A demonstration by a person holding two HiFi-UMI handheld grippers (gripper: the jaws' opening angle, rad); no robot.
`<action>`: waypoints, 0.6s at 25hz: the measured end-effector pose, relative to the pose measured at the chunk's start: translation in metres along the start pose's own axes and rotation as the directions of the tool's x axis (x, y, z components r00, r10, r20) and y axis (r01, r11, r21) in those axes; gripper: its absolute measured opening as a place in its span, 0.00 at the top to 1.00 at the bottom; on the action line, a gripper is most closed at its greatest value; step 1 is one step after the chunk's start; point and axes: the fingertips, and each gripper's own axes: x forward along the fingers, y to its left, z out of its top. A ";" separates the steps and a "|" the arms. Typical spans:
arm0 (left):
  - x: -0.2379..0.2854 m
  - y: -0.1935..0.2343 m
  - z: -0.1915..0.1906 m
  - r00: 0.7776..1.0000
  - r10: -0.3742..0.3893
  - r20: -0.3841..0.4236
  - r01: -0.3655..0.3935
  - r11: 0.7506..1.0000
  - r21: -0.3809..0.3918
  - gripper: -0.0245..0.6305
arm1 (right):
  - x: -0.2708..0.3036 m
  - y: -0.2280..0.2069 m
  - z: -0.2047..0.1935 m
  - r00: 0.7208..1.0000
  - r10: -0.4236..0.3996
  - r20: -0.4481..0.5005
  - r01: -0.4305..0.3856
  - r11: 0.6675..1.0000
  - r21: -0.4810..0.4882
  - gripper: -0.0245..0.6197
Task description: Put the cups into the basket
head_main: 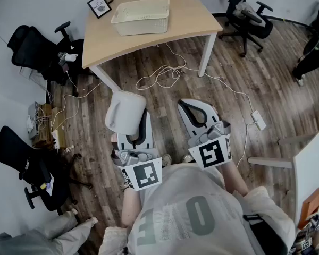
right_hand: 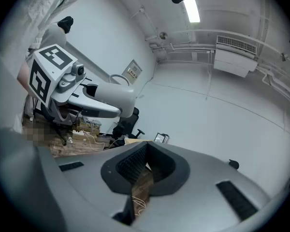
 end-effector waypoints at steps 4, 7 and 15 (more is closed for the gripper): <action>0.007 -0.003 0.000 1.000 0.015 -0.014 -0.015 1.000 0.002 0.89 | -0.003 -0.007 -0.007 1.000 -0.005 0.001 0.005 1.000 0.004 0.97; 0.012 -0.008 0.003 0.999 0.028 -0.018 -0.028 1.000 0.002 0.89 | -0.005 -0.015 -0.013 1.000 -0.005 0.005 0.005 1.000 0.001 0.97; 0.026 -0.009 0.002 0.995 0.060 -0.079 -0.059 0.998 0.005 0.89 | -0.021 -0.032 -0.037 0.999 -0.026 -0.026 0.024 0.998 -0.053 0.97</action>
